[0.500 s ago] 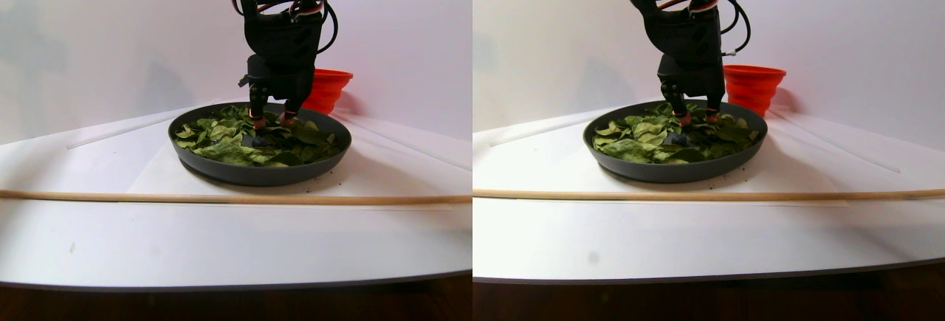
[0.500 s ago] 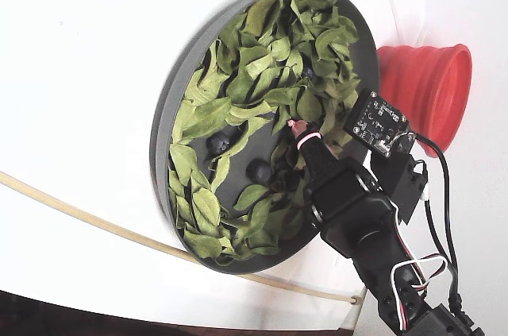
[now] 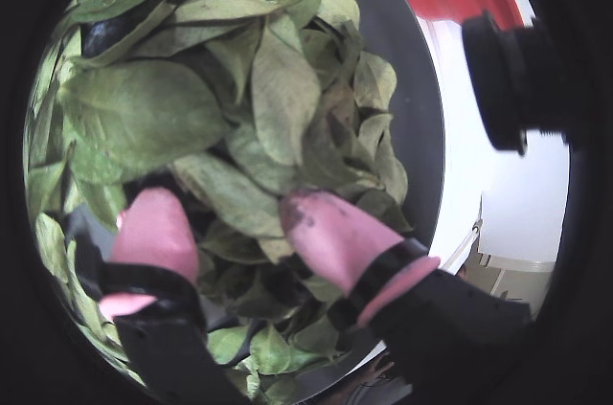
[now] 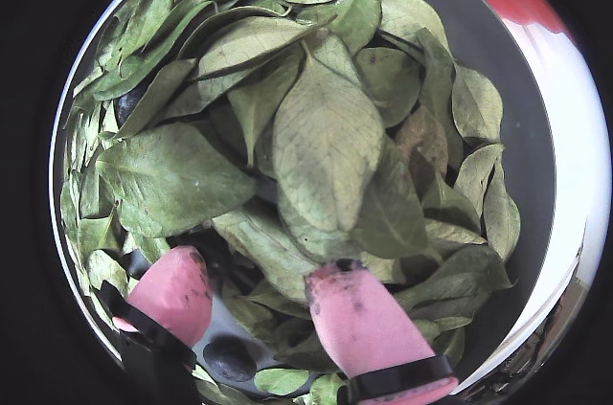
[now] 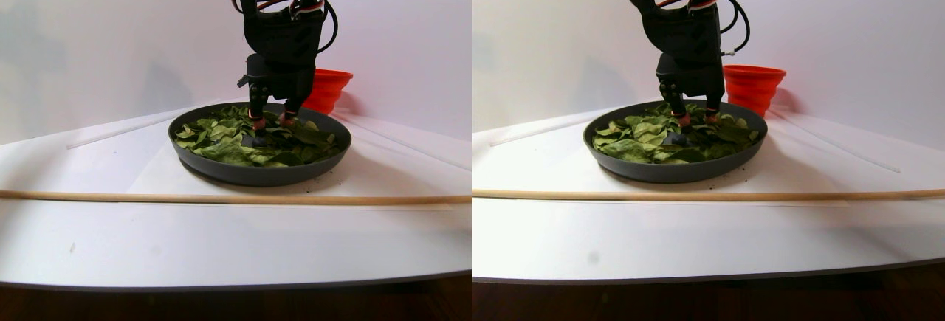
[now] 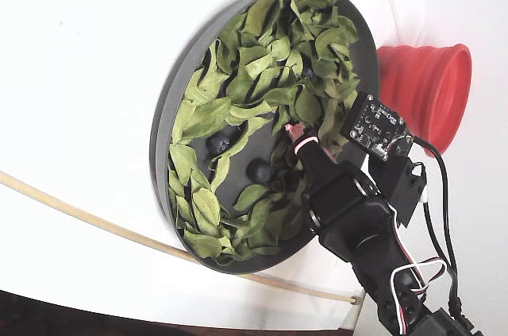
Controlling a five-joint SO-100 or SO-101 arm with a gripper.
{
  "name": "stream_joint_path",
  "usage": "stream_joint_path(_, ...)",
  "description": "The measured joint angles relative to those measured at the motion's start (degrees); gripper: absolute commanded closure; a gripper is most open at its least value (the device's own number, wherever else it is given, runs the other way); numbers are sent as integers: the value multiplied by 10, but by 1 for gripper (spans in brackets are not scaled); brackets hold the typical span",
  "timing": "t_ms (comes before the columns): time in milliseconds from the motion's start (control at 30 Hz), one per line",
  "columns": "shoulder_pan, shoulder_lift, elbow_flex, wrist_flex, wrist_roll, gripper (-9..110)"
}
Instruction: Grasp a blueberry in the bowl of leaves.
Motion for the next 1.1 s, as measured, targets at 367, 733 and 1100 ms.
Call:
stream_joint_path(367,0,2,-1,6,0,82)
stream_joint_path(733,-7,24,10,23,0,82)
stream_joint_path(1100,-19,39,20,32,0,82)
